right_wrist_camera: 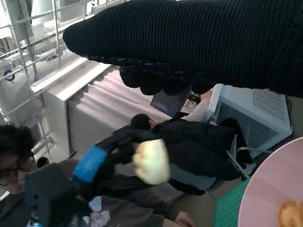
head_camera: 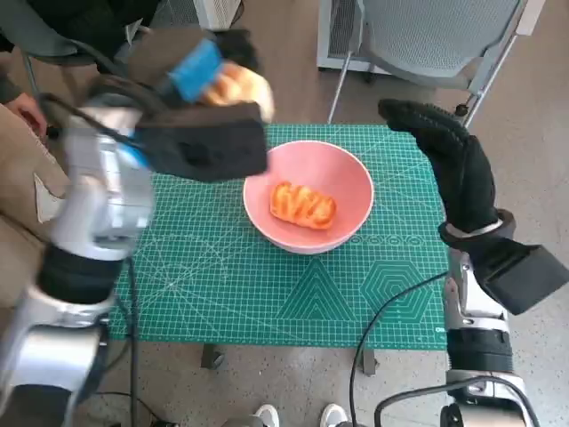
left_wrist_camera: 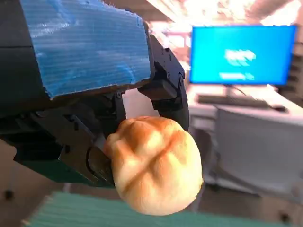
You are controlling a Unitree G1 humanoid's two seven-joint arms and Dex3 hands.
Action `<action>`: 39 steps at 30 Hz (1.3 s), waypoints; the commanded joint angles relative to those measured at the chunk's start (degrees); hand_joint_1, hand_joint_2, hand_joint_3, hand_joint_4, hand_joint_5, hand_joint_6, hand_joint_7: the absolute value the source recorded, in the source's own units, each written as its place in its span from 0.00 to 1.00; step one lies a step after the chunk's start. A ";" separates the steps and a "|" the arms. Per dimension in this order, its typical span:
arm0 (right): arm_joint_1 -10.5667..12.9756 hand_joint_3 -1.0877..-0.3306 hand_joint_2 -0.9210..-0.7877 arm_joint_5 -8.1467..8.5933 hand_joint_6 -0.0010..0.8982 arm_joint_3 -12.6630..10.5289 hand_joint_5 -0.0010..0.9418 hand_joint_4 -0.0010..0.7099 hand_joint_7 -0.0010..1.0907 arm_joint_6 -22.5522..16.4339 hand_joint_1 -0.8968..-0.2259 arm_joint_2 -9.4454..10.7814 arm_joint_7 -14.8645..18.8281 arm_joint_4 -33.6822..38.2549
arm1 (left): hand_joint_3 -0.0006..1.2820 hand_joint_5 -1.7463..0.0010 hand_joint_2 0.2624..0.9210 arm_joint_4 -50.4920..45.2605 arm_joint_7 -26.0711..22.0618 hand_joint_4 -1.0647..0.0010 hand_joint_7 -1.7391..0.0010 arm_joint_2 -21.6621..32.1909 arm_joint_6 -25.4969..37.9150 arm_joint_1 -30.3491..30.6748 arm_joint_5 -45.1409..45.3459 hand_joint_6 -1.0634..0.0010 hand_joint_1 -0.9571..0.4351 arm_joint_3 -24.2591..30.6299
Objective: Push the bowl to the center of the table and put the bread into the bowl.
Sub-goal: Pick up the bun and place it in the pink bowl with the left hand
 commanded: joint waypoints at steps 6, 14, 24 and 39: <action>0.57 0.34 0.00 0.31 0.00 -0.39 0.00 0.20 0.40 -0.28 0.28 0.11 0.57 1.13 | 0.02 0.40 0.96 7.52 1.57 0.29 0.38 -7.56 -2.89 -2.66 0.17 0.28 0.69 -4.27; 1.42 0.35 0.00 0.28 0.00 -0.68 0.00 0.21 0.42 -0.52 0.26 0.15 0.13 0.30 | 0.03 0.29 0.97 12.63 0.78 0.32 0.48 -9.91 -5.36 -3.28 -0.76 0.28 0.69 -5.13; 1.62 0.35 0.00 -0.14 0.00 -1.12 0.01 0.21 0.42 -0.61 0.25 0.19 -0.83 0.25 | 0.05 0.21 0.97 19.92 3.32 0.38 0.54 -11.98 -7.55 -4.15 -1.37 0.25 0.69 -4.94; 0.97 0.35 0.00 -1.16 0.00 -1.20 0.01 0.22 0.43 -1.15 0.26 0.14 -2.23 1.16 | 0.05 0.95 0.80 20.73 0.87 0.95 0.98 -12.91 -3.09 -2.99 -3.68 0.83 0.47 -4.16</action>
